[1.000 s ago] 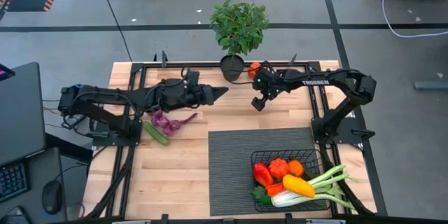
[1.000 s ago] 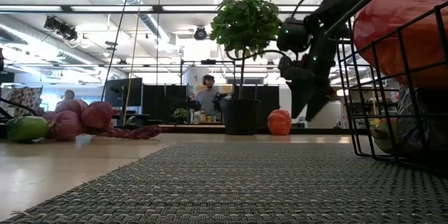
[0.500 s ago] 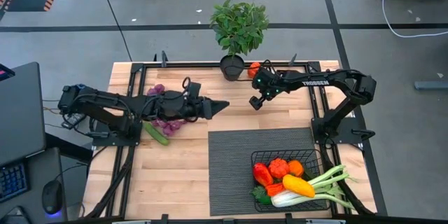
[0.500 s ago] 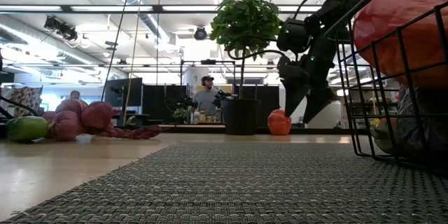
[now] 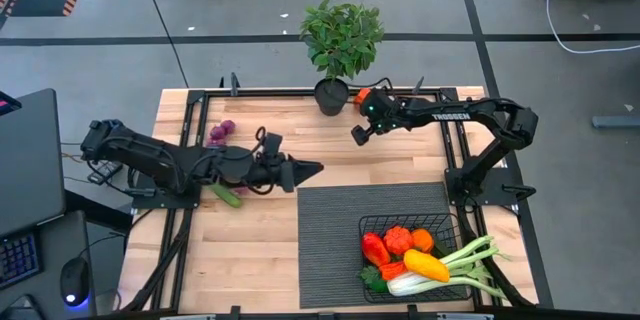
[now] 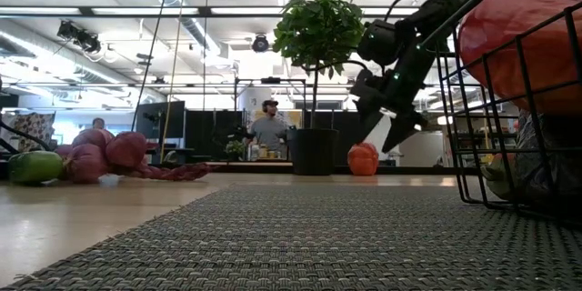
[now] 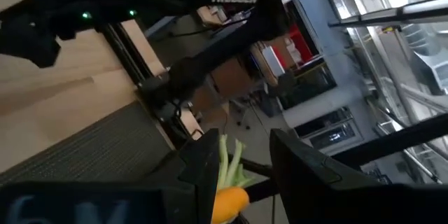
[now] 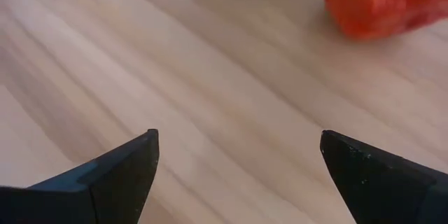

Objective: Build produce basket
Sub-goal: Put the orange pumpkin into the black wire basket

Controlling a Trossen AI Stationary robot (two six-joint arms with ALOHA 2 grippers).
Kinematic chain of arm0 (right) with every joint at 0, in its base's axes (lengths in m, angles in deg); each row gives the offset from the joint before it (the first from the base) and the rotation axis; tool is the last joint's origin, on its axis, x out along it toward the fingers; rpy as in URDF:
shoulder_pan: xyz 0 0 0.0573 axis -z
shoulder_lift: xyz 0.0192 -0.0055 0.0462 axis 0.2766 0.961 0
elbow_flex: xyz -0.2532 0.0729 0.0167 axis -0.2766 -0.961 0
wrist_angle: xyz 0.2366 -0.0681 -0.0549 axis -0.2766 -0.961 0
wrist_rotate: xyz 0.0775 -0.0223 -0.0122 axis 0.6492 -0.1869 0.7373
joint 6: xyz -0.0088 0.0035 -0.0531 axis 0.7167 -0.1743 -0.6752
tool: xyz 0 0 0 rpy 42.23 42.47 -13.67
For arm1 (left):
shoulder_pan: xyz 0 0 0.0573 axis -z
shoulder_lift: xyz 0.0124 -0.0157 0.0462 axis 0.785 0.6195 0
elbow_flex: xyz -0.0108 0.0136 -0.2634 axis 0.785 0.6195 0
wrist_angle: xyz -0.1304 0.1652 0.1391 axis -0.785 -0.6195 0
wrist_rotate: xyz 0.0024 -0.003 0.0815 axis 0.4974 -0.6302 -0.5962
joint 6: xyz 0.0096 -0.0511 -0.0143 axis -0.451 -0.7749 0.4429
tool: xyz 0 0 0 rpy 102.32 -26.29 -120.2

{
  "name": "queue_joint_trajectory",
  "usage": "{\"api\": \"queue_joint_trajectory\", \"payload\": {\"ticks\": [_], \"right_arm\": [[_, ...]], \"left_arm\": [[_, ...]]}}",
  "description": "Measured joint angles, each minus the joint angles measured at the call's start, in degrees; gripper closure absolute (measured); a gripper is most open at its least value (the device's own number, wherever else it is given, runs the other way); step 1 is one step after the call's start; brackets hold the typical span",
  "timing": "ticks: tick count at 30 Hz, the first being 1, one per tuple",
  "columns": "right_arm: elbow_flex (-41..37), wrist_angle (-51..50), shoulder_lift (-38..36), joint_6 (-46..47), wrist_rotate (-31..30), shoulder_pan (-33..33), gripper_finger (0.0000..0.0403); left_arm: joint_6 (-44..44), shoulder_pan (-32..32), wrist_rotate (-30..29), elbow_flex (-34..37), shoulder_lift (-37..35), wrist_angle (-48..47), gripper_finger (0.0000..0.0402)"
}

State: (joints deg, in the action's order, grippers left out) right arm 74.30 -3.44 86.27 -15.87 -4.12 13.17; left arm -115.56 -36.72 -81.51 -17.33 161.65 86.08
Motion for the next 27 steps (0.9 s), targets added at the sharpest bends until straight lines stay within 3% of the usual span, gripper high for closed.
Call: {"api": "queue_joint_trajectory", "payload": {"ticks": [6, 20, 27], "right_arm": [[0.0, 5.3, 0.0, 3.2, -0.4, 0.4, 0.0004], [0.0, 6.2, 0.0, 3.8, -3.2, 0.7, 0.0009], [0.0, 9.5, 0.0, 9.5, 1.9, 1.4, 0.0009]], "left_arm": [[3.3, -0.1, 0.0, 0.0, -2.3, 0.2, 0.0269], [6.4, -5.1, -2.5, 0.0, -7.0, -1.3, 0.0269], [5.2, -5.9, -2.4, 0.0, -7.0, -0.7, 0.0269]]}}
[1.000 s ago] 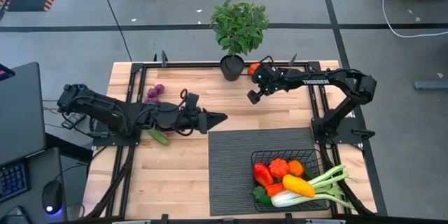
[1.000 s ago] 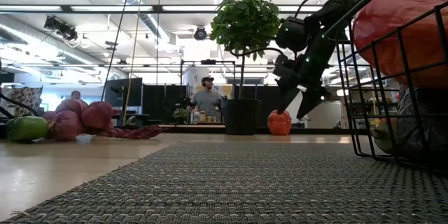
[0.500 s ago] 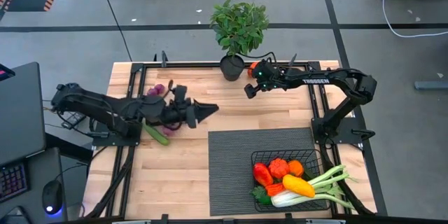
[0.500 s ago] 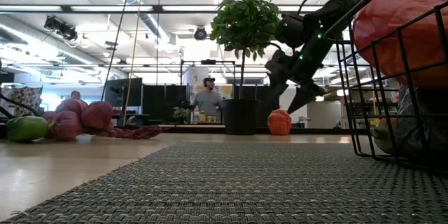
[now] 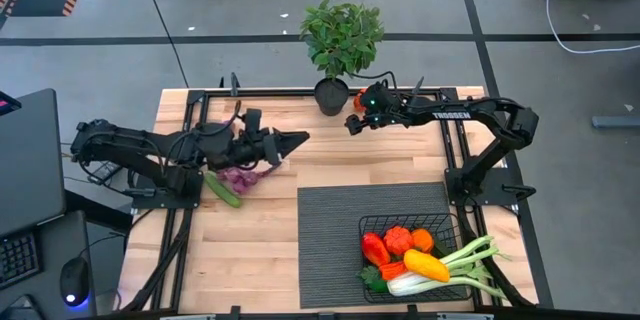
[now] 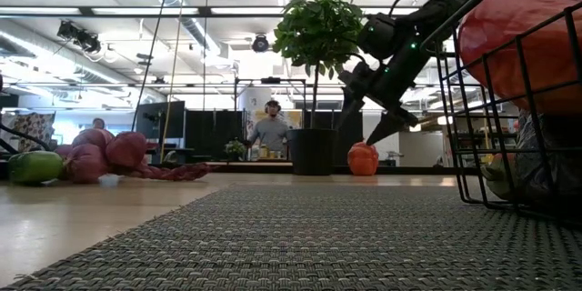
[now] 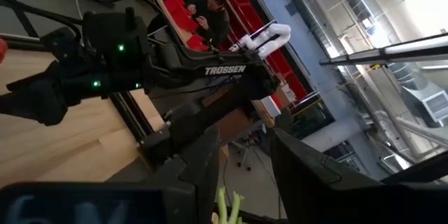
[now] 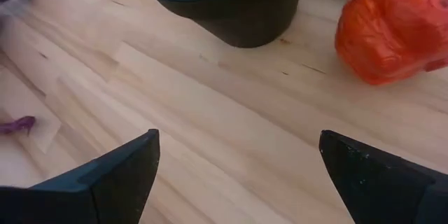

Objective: Build produce basket
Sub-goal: Put the orange pumpkin into the black wire basket

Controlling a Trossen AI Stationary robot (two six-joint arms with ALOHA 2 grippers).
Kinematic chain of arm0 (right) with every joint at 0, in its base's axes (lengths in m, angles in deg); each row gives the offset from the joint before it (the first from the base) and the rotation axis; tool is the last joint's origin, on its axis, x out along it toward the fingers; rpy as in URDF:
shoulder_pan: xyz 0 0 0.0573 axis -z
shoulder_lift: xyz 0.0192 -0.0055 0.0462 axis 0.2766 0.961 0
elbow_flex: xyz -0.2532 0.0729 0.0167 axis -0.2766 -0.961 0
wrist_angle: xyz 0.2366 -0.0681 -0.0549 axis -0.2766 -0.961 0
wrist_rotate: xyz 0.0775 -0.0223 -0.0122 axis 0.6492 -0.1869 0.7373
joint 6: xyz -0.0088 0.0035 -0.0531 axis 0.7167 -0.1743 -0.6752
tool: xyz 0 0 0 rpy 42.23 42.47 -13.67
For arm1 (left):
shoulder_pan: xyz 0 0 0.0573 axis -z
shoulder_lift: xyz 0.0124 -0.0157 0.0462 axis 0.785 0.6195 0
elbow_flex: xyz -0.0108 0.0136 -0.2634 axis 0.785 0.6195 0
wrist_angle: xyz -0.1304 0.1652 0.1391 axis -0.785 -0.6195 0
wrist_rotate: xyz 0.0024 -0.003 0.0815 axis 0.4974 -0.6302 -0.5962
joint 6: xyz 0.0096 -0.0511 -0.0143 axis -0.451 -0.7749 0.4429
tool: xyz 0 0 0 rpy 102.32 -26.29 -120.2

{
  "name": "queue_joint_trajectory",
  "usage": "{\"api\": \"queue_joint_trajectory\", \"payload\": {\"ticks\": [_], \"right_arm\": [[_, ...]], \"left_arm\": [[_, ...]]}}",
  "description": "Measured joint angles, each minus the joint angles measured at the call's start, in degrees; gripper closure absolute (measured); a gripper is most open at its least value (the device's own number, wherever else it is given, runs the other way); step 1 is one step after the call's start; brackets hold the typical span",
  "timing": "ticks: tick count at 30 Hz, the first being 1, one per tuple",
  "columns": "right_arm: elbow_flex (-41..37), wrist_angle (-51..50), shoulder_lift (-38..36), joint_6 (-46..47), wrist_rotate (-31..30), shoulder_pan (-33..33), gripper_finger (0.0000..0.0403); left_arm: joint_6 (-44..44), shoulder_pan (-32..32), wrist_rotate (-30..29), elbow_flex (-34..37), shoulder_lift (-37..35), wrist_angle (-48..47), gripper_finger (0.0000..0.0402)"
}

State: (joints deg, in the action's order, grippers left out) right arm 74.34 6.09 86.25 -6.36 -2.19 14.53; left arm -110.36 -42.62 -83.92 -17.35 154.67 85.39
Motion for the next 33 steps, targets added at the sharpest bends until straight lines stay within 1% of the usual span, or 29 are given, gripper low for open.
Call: {"api": "queue_joint_trajectory", "payload": {"ticks": [3, 6, 9, 12, 15, 19, 24, 30, 33], "right_arm": [[0.0, -0.3, 0.0, 0.5, -0.4, 0.0, 0.0009], [0.0, -0.2, 0.0, 1.5, -3.8, 0.0, 0.0009], [0.0, -0.2, 0.0, 6.4, -7.4, 0.0, 0.0009], [0.0, 0.2, 0.0, 12.6, -8.0, 0.0, 0.0009], [0.0, 1.5, 0.0, 14.1, -7.8, 0.0, 0.0009], [0.0, 2.3, 0.0, 15.8, -7.6, 0.0, 0.0011], [0.0, 1.7, 0.0, 21.3, -9.3, 0.7, 0.0022], [0.0, 5.3, 0.0, 21.7, -8.2, 1.6, 0.0034], [0.0, 7.6, 0.0, 22.0, -7.6, 1.6, 0.0037]], "left_arm": [[0.0, -0.3, -0.4, 0.0, 0.0, 0.1, 0.0269], [-1.0, -1.0, -1.1, 0.0, 0.0, 0.1, 0.0269], [-2.9, -2.0, -1.1, 0.0, 0.0, 0.1, 0.0269], [-1.8, -3.7, 0.8, 0.0, 0.0, 0.1, 0.0269], [0.0, -7.0, 6.2, 0.0, -0.7, -0.1, 0.0269], [0.9, -12.3, 16.4, -0.5, -1.7, 0.0, 0.0269], [1.8, -16.9, 25.2, -0.8, -2.6, 0.0, 0.0269], [2.8, -22.4, 38.2, -0.9, -3.0, -0.2, 0.0269], [4.2, -25.0, 43.7, -0.9, -3.1, -0.3, 0.0269]]}}
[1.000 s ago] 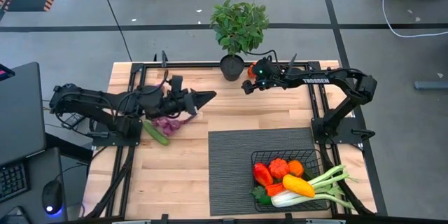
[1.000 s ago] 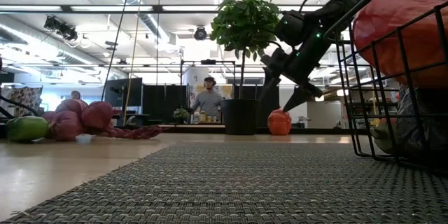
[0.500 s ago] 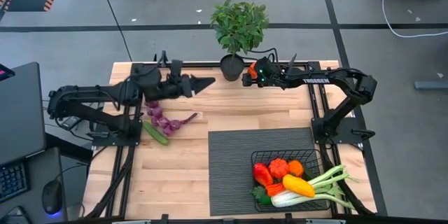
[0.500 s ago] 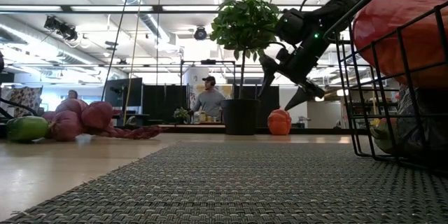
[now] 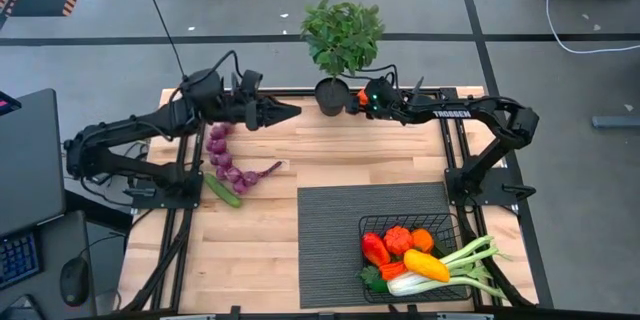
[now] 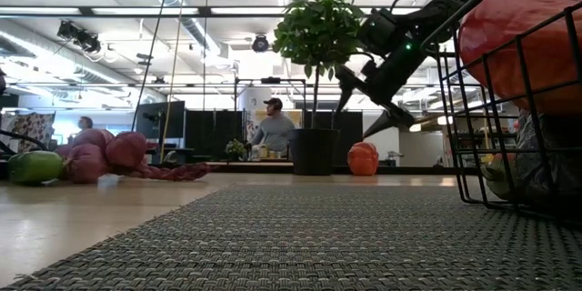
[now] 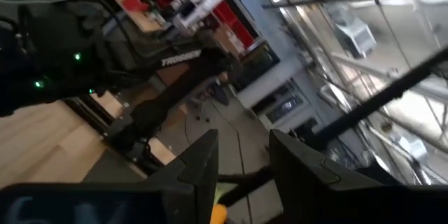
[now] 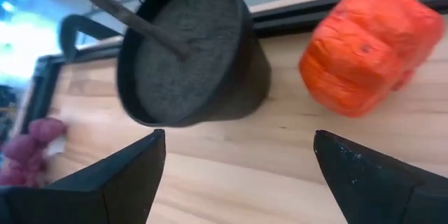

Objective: Build produce basket
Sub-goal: Put the orange pumpkin into the black wire basket

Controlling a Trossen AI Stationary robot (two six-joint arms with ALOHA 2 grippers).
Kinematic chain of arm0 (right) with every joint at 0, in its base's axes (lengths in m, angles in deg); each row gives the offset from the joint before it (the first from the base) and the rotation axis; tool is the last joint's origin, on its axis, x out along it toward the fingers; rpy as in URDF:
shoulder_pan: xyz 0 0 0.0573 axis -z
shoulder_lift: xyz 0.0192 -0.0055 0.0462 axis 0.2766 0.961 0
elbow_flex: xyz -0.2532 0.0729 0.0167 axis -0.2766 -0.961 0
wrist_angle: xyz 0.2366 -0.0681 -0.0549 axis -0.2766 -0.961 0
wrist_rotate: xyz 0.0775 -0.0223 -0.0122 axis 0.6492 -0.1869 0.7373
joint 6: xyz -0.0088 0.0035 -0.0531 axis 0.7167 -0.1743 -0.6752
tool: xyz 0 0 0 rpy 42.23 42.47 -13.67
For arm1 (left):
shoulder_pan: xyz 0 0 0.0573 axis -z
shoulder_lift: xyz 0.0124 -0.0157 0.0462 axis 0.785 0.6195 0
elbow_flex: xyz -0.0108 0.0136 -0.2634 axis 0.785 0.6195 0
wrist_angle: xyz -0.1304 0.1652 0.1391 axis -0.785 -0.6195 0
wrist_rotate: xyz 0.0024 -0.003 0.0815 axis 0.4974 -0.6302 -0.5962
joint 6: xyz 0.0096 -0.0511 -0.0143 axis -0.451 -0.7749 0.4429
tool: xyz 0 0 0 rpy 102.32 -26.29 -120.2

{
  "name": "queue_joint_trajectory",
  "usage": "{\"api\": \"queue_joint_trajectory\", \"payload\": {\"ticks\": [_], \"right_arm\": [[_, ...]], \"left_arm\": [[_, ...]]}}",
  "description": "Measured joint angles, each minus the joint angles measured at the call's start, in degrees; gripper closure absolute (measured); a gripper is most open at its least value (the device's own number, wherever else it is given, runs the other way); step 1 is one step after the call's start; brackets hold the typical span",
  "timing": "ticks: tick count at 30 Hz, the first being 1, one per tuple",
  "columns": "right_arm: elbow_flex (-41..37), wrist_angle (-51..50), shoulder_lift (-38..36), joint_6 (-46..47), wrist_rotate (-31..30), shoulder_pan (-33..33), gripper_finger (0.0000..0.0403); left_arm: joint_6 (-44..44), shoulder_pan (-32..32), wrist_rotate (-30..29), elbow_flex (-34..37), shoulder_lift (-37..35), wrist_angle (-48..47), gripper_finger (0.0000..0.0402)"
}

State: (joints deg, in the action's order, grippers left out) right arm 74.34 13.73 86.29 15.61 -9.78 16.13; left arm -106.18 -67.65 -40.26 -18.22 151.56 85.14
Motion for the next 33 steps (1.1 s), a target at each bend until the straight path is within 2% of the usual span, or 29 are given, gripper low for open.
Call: {"api": "queue_joint_trajectory", "payload": {"ticks": [4, 10, 15, 21, 24, 33], "right_arm": [[0.0, 0.1, 0.0, 2.1, -2.0, 0.2, 0.0037], [0.0, -0.2, 0.0, 2.2, -2.3, 1.1, 0.0037], [0.1, 0.5, 1.0, 2.7, -2.1, 1.8, 0.0037], [0.0, 1.9, 5.2, 2.8, 3.9, 2.7, 0.0037], [0.0, 3.8, 6.6, 2.8, 4.9, 3.0, 0.0037], [0.0, 8.9, 7.2, 2.6, 3.5, 4.8, 0.0037]], "left_arm": [[0.1, -3.3, 4.7, 0.0, 0.1, -0.2, 0.0269], [0.4, -5.9, 7.7, 0.0, 0.1, -0.2, 0.0269], [0.8, -6.2, 8.0, 0.0, 0.1, -0.2, 0.0269], [1.8, -6.2, 8.0, 0.0, 0.1, -0.4, 0.0269], [1.6, -6.2, 7.7, 0.0, 0.1, -0.4, 0.0269], [-1.6, -5.5, 6.0, 0.0, 0.1, -0.5, 0.0269]]}}
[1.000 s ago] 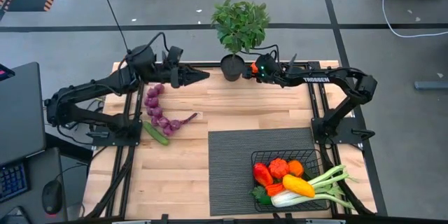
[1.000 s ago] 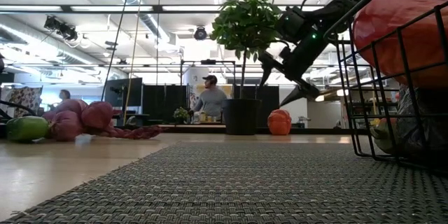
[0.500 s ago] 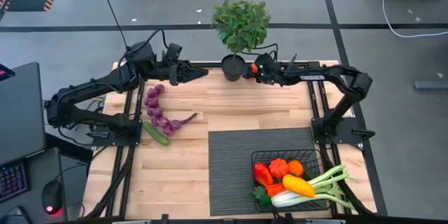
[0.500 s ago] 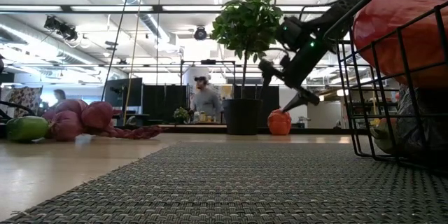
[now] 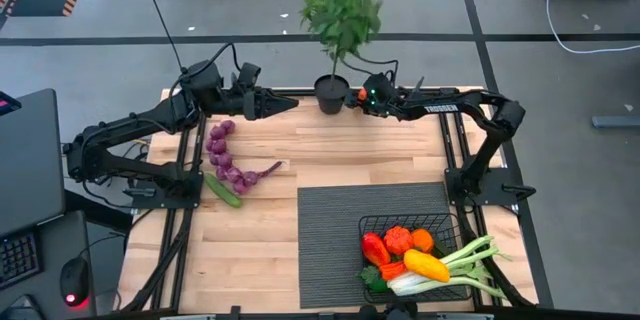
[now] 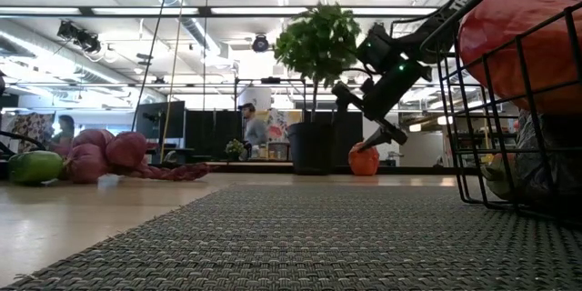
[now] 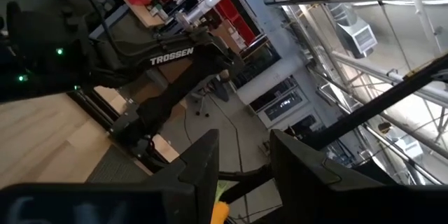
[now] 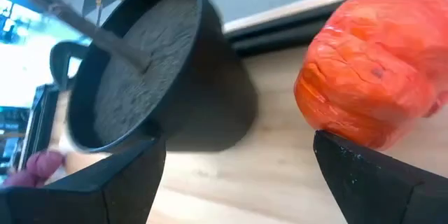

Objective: Build produce basket
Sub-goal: Put the orange pumpkin into the black wire basket

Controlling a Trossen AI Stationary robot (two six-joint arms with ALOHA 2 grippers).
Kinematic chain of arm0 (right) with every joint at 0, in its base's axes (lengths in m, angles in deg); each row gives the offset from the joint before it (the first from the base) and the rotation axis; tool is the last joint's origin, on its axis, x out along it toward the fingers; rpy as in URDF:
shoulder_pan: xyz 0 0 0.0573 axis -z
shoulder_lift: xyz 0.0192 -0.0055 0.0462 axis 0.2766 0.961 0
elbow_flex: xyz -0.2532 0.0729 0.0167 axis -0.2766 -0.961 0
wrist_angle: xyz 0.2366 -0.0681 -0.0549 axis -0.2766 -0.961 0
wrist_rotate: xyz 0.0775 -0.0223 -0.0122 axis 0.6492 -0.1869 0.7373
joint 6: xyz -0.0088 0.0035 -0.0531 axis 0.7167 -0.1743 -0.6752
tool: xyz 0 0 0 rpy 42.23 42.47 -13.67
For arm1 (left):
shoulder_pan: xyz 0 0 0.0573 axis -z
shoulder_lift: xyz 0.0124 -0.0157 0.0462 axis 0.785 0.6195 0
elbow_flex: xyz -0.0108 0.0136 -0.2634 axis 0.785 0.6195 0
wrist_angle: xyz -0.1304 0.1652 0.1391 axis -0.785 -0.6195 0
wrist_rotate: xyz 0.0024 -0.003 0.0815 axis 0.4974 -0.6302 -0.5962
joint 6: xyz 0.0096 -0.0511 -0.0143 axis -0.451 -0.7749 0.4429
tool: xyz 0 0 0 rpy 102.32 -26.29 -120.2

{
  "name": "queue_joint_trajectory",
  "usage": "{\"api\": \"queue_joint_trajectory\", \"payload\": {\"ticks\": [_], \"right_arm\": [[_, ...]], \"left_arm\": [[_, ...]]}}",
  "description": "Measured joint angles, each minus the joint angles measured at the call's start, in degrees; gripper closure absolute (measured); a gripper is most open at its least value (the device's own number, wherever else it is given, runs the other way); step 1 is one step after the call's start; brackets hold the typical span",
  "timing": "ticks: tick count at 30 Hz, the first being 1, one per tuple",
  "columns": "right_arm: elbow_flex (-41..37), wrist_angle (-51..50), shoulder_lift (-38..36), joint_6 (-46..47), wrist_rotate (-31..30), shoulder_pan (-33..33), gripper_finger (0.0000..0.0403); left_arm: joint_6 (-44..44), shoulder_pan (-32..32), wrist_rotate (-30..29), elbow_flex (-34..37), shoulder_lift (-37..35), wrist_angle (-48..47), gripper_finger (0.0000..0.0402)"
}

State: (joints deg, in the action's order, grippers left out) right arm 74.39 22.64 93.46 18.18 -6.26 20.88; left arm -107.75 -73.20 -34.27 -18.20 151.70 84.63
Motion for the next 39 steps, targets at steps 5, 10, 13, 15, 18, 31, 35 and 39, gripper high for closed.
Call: {"api": "queue_joint_trajectory", "payload": {"ticks": [5, 10, 13, 15, 18, 31, 35, 39], "right_arm": [[0.0, -0.1, 0.0, -1.5, 1.0, 1.6, 0.0036], [0.0, -1.6, 0.0, -4.6, 2.9, 1.6, 0.0034], [0.0, -2.7, 0.0, -7.2, 5.3, 1.6, 0.0036], [0.0, -3.3, 0.0, -8.9, 6.1, 1.6, 0.0036], [0.0, -3.6, 0.0, -10.8, 7.2, 1.6, 0.0036], [0.0, -8.5, -0.1, -14.4, 15.9, 1.9, 0.0035], [-0.1, -12.3, -0.7, -15.7, 17.9, 1.9, 0.0034], [-0.1, -15.0, -3.0, -16.1, 17.6, 1.9, 0.0034]], "left_arm": [[0.0, 0.2, -2.8, 0.0, 0.0, 0.0, 0.0269], [0.0, 0.2, -3.9, 0.0, 0.0, 0.0, 0.0269], [0.3, 0.2, -4.5, 0.0, 0.0, 0.0, 0.0269], [0.4, 0.2, -5.2, 0.0, 0.0, 0.0, 0.0269], [0.4, 0.2, -5.9, 0.0, 0.0, 0.0, 0.0269], [0.6, 0.2, -6.0, 0.0, 0.0, 0.0, 0.0269], [1.6, 0.2, -6.0, 0.0, 0.0, -0.1, 0.0269], [2.0, 0.2, -6.0, 0.0, 0.0, -1.0, 0.0269]]}}
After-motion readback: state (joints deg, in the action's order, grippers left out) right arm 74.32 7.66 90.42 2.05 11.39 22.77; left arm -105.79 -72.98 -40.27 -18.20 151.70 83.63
